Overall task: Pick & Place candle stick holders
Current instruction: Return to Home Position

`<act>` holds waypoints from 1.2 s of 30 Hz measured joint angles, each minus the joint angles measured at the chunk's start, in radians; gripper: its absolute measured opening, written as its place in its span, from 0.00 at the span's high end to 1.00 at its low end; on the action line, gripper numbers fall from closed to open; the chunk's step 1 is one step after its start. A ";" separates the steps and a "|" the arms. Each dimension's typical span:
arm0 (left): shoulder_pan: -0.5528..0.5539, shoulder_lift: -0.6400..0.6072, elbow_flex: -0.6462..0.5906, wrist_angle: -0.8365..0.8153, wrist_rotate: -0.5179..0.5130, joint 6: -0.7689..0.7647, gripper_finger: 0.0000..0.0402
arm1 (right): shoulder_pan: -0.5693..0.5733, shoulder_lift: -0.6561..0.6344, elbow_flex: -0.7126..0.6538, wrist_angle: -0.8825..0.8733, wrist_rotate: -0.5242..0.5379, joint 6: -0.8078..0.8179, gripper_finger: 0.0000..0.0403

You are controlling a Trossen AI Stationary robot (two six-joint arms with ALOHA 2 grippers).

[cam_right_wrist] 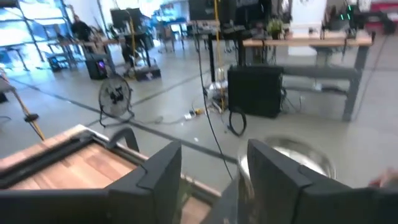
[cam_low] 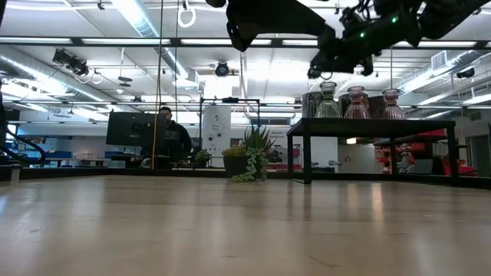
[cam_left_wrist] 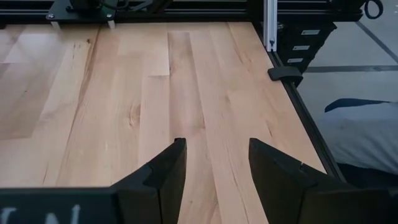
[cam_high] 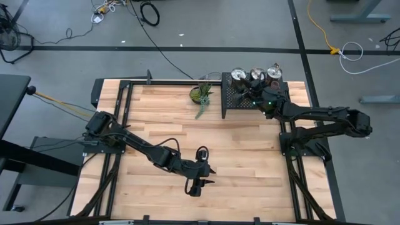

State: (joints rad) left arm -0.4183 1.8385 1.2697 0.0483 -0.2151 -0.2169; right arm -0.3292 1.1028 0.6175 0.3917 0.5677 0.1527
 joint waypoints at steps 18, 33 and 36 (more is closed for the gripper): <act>0.047 0.000 0.002 -0.086 -0.240 0.281 0.56 | 0.342 -0.233 -0.108 -0.103 -0.663 0.067 0.64; 0.162 -0.530 -0.449 -0.019 -0.155 0.244 0.56 | 0.705 -0.361 -0.458 0.287 -0.199 -0.091 0.64; 0.108 -0.735 -0.679 0.176 -0.195 0.238 0.56 | 0.736 -0.439 -0.460 0.185 -0.048 -0.144 0.64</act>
State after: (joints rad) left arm -0.3103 1.1030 0.5904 0.2239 -0.4098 0.0213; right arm 0.4066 0.6635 0.1573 0.5766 0.5193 0.0087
